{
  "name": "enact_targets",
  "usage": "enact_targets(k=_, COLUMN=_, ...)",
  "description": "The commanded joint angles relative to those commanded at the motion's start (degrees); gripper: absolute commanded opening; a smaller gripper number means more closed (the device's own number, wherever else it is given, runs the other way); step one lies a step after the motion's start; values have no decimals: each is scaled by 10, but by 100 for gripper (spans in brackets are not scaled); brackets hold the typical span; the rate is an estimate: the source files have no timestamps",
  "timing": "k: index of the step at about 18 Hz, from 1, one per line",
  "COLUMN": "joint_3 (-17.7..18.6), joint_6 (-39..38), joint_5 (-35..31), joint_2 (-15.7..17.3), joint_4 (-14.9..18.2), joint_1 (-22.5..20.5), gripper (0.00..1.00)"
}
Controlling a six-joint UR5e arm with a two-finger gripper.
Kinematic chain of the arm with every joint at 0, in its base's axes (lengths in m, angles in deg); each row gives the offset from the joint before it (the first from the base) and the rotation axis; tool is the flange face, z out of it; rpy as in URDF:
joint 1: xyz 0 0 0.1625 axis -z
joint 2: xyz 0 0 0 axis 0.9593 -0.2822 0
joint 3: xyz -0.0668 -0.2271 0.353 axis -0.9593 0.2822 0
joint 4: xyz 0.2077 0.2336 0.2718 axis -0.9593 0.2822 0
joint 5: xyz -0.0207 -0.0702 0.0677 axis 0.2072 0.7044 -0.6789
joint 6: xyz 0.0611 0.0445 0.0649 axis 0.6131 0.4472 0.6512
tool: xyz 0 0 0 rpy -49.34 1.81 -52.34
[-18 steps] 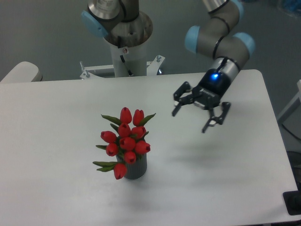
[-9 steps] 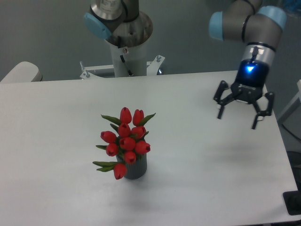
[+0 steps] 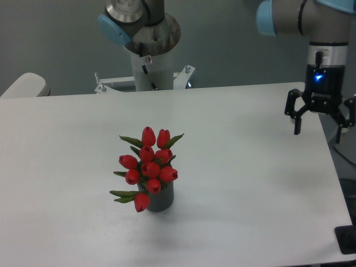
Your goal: Insert the flowers into the vase
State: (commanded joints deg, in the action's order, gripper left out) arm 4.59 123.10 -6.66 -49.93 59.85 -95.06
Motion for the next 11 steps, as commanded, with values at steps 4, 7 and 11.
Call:
enact_targets(k=4, joint_3=-116, joint_6=82, joint_5=-95, joint_2=-8, joint_4=159, joint_1=18, gripper=100)
enact_targets(k=7, joint_3=-153, joint_6=114, joint_5=-107, joint_2=-10, joint_4=190, joint_1=24, gripper=100)
enact_targets(k=11, joint_3=-157, joint_6=124, joint_5=-119, joint_2=-14, joint_4=210, joint_1=26, gripper=100)
